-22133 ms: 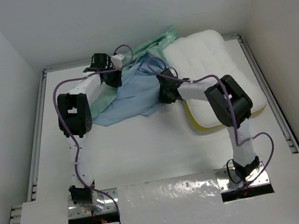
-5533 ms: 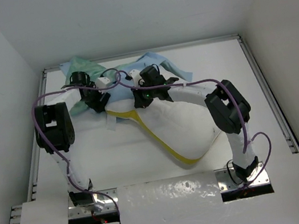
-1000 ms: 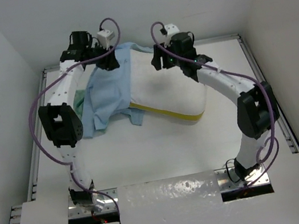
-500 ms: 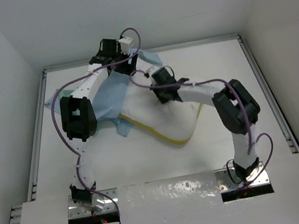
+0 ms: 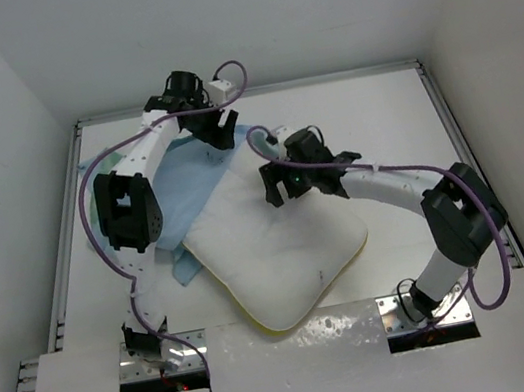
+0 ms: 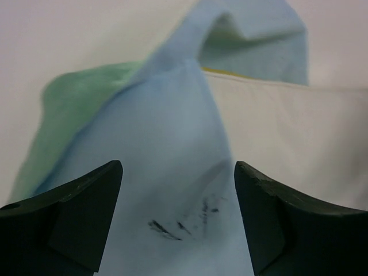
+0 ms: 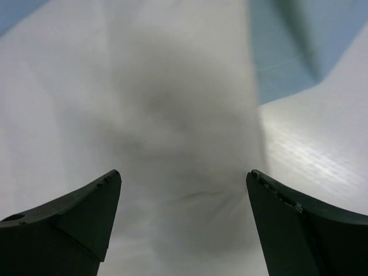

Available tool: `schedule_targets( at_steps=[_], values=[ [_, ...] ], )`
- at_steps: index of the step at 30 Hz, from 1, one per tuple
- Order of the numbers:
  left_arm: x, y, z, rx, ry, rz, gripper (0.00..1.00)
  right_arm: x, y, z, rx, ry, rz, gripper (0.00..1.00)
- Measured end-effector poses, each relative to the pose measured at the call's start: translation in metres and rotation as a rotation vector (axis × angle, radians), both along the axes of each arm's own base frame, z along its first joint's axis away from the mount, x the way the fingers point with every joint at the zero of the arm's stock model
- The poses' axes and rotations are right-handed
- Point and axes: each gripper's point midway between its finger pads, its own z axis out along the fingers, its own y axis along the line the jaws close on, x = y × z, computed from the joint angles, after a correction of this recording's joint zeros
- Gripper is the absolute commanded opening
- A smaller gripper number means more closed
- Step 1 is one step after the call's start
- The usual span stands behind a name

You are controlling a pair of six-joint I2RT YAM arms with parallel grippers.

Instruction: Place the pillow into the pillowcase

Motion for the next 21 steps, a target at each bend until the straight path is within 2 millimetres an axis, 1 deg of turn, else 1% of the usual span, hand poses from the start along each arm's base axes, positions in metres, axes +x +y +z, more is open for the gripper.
schedule_targets(
  at_steps=[2,3,4,5,6,8,10,11,13,14,15,17,18,19,20,21],
  values=[
    [-0.019,-0.008,-0.002,-0.047,0.065,-0.075,0.77,0.022,-0.013,0.011,0.032,-0.021,-0.063,0.91],
    [-0.026,-0.010,-0.002,-0.066,0.086,-0.100,0.77,0.031,-0.019,0.015,0.043,-0.036,-0.089,0.91],
    [-0.034,-0.013,-0.002,-0.083,0.102,-0.123,0.77,0.039,-0.024,0.019,0.052,-0.050,-0.108,0.88],
    [-0.038,-0.014,-0.001,-0.092,0.112,-0.131,0.75,0.046,-0.027,0.022,0.065,-0.058,-0.121,0.81],
    [-0.043,-0.014,-0.001,-0.096,0.119,-0.135,0.75,0.048,-0.026,0.022,0.073,-0.059,-0.124,0.80],
    [-0.044,-0.013,-0.001,-0.092,0.127,-0.121,0.74,0.058,-0.026,0.020,0.099,-0.055,-0.134,0.79],
    [-0.043,-0.012,-0.004,-0.083,0.135,-0.099,0.73,0.067,-0.022,0.009,0.109,-0.034,-0.133,0.82],
    [-0.040,-0.011,-0.007,-0.079,0.136,-0.092,0.73,0.070,-0.020,0.000,0.109,-0.016,-0.132,0.83],
    [-0.035,-0.013,-0.014,-0.074,0.138,-0.073,0.69,0.074,-0.018,-0.023,0.098,0.031,-0.136,0.85],
    [-0.033,-0.012,-0.018,-0.067,0.142,-0.062,0.63,0.075,-0.017,-0.034,0.093,0.055,-0.137,0.85],
    [-0.031,-0.012,-0.023,-0.063,0.149,-0.049,0.59,0.075,-0.015,-0.044,0.090,0.076,-0.135,0.85],
    [-0.026,-0.011,-0.032,-0.055,0.158,-0.030,0.52,0.076,-0.009,-0.056,0.101,0.112,-0.124,0.67],
    [-0.025,-0.011,-0.036,-0.052,0.160,-0.022,0.47,0.077,-0.004,-0.059,0.116,0.131,-0.114,0.54],
    [-0.024,-0.011,-0.038,-0.052,0.164,-0.013,0.42,0.078,0.002,-0.061,0.135,0.149,-0.102,0.19],
    [-0.023,-0.010,-0.038,-0.052,0.163,-0.006,0.27,0.078,0.007,-0.062,0.151,0.161,-0.090,0.04],
    [-0.022,-0.010,-0.036,-0.055,0.162,-0.002,0.21,0.077,0.011,-0.061,0.168,0.173,-0.082,0.00]
  ],
)
